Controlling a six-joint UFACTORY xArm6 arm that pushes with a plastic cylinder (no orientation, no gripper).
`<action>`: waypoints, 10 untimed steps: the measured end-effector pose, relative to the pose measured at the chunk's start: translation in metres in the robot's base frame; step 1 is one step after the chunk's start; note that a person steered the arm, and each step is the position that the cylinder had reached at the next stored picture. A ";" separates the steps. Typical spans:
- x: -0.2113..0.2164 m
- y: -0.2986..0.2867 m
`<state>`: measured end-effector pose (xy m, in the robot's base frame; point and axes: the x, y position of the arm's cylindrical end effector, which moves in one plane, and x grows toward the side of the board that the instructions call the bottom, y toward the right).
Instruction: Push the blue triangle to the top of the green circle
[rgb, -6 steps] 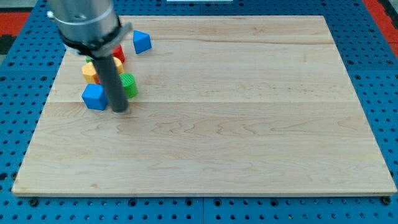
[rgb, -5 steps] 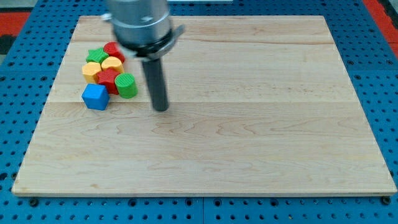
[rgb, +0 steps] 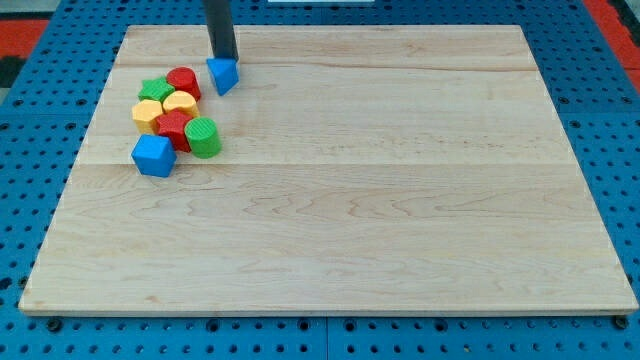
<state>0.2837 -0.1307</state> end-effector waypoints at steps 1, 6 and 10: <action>0.033 -0.008; 0.032 -0.006; 0.025 -0.001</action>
<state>0.3091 -0.1315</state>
